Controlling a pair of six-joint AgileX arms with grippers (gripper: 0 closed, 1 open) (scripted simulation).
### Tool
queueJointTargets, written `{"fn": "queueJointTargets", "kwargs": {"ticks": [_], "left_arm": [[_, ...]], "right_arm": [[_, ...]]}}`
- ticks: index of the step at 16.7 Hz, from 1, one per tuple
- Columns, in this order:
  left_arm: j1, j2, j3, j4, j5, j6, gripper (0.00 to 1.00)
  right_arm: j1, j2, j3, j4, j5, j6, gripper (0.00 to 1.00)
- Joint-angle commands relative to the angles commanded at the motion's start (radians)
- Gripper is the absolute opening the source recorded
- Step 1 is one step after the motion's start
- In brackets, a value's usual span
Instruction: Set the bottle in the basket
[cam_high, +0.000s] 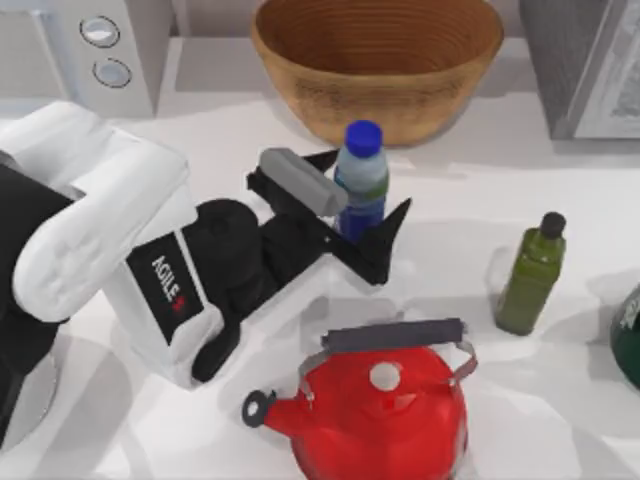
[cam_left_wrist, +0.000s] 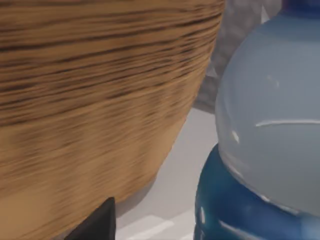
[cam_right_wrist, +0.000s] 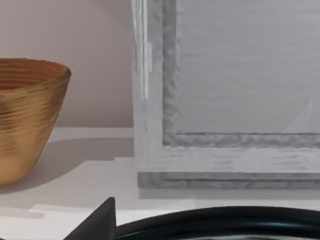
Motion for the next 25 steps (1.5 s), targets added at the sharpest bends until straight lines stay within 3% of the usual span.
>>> {"fn": "queueJointTargets", "kwargs": {"ticks": [6,19,25], "left_arm": [[-0.01,0.012,0.048,-0.044,-0.011,0.0,1.0],[-0.01,0.012,0.048,-0.044,-0.011,0.0,0.02],[-0.01,0.012,0.048,-0.044,-0.011,0.0,0.0]], "right_arm": [[0.0,0.0,0.0,0.0,0.0,0.0,1.0],[0.0,0.0,0.0,0.0,0.0,0.0,1.0],[0.0,0.0,0.0,0.0,0.0,0.0,1.0]]}}
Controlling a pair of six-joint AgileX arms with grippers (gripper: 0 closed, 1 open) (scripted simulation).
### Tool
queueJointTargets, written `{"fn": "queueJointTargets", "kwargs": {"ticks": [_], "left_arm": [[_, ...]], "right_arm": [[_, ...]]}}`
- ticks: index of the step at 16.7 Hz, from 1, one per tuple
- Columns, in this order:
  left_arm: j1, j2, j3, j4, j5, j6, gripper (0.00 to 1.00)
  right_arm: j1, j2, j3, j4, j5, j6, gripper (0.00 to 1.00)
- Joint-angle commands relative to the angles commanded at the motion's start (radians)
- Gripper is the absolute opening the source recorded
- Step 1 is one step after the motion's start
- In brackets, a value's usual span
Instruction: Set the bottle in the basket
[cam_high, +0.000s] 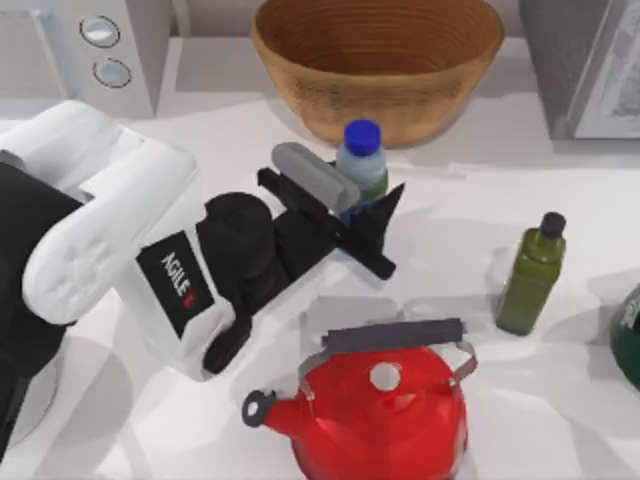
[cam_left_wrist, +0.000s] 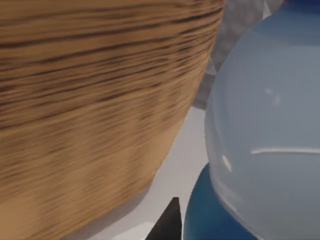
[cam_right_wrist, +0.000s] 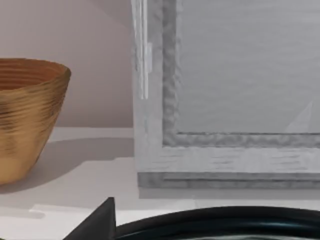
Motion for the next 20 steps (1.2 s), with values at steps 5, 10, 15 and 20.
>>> {"fn": "queueJointTargets", "kwargs": {"ticks": [5,10,15,20], "left_arm": [[-0.001,-0.011,-0.013,-0.002,0.003,0.001,0.0],[-0.008,-0.151,-0.16,-0.034,0.035,-0.01,0.0],[0.017,-0.382,-0.375,-0.105,0.076,-0.025,0.0],[0.076,-0.633,-0.534,-0.147,0.119,-0.01,0.0]], "right_arm": [[0.0,0.0,0.0,0.0,0.0,0.0,1.0],[0.0,0.0,0.0,0.0,0.0,0.0,1.0],[0.0,0.0,0.0,0.0,0.0,0.0,1.0],[0.0,0.0,0.0,0.0,0.0,0.0,1.0]]}}
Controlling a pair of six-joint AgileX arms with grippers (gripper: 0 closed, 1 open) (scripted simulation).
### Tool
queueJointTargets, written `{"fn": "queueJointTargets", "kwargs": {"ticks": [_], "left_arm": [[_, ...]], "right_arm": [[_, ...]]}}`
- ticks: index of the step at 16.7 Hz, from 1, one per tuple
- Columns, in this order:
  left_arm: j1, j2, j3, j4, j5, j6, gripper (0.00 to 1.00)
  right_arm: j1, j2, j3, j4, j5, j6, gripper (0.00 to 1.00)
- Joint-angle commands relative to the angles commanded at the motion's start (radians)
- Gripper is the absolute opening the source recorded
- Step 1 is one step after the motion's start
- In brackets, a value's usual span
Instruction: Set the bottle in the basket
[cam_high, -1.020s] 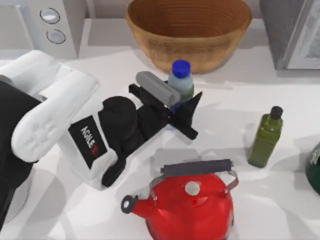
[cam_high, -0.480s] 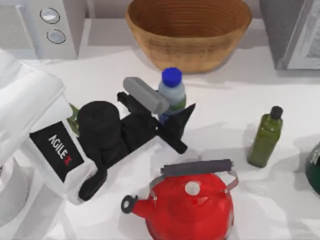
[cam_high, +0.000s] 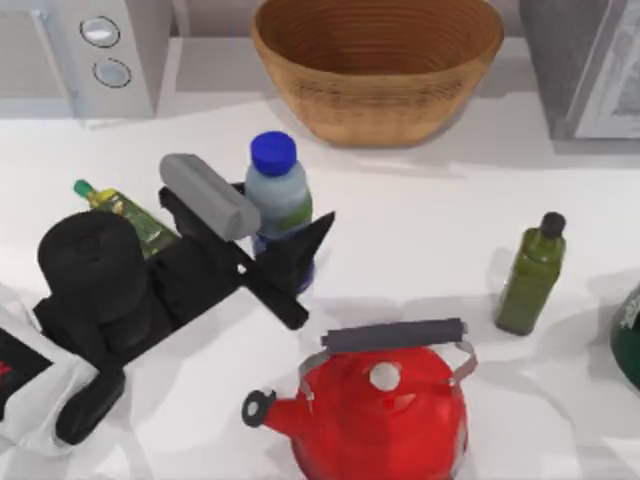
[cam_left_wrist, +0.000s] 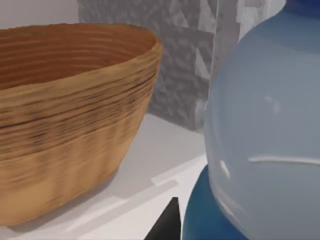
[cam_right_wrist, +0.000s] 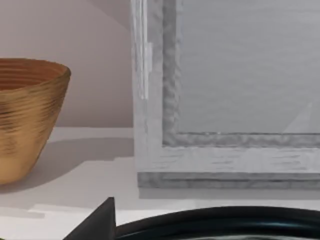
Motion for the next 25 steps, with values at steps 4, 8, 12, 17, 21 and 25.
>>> {"fn": "queueJointTargets", "kwargs": {"ticks": [4,8,12,17,21,25], "left_arm": [[0.065,-0.1,-0.054,-0.002,0.011,0.017,0.0],[0.062,-0.097,-0.051,-0.002,0.01,0.019,0.0],[0.053,-0.075,0.015,-0.042,0.019,0.024,0.0],[0.057,0.064,0.333,-0.249,0.031,0.031,0.0],[0.07,0.2,0.737,-0.501,0.037,0.033,0.0],[0.082,0.298,1.096,-0.749,0.042,0.039,0.0]], "right_arm": [[0.0,0.0,0.0,0.0,0.0,0.0,1.0],[0.0,0.0,0.0,0.0,0.0,0.0,1.0],[0.0,0.0,0.0,0.0,0.0,0.0,1.0],[0.0,0.0,0.0,0.0,0.0,0.0,1.0],[0.0,0.0,0.0,0.0,0.0,0.0,1.0],[0.0,0.0,0.0,0.0,0.0,0.0,1.0]]}}
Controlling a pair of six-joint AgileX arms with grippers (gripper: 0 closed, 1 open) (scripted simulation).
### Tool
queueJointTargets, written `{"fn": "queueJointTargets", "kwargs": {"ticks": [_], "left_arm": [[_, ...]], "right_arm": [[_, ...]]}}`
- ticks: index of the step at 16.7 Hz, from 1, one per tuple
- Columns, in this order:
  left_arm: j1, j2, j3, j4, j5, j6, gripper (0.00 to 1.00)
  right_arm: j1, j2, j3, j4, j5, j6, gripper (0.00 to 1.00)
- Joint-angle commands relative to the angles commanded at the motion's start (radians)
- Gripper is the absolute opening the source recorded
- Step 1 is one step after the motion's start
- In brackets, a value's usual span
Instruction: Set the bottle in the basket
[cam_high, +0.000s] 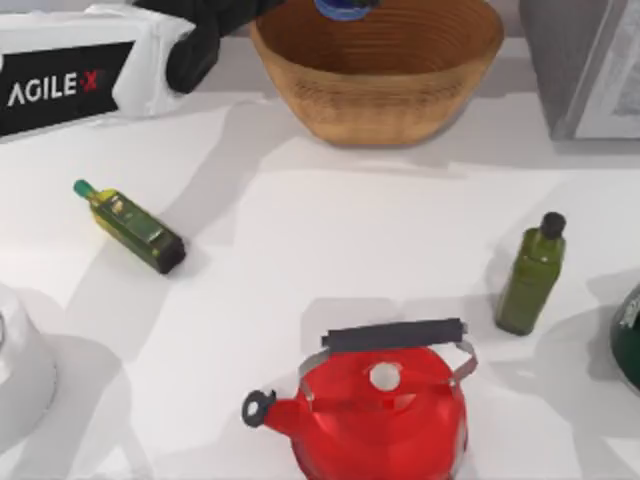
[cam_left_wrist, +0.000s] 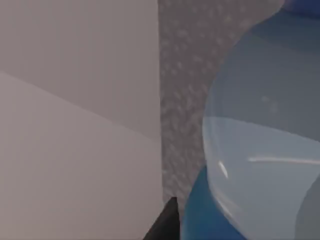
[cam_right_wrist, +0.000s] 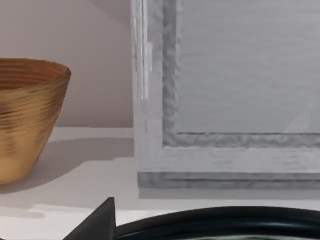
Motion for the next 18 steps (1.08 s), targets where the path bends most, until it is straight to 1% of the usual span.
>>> {"fn": "queueJointTargets", "kwargs": {"ticks": [3,6,12,18], "left_arm": [[0.009,0.043,0.165,-0.139,0.002,0.005,0.0],[0.014,0.059,0.236,-0.205,0.002,0.008,0.0],[0.003,0.07,0.254,-0.207,0.001,0.01,0.0],[-0.02,0.271,0.46,-0.213,-0.029,0.005,0.0]], "right_arm": [[0.0,0.0,0.0,0.0,0.0,0.0,1.0],[0.0,0.0,0.0,0.0,0.0,0.0,1.0],[0.0,0.0,0.0,0.0,0.0,0.0,1.0],[0.0,0.0,0.0,0.0,0.0,0.0,1.0]]}}
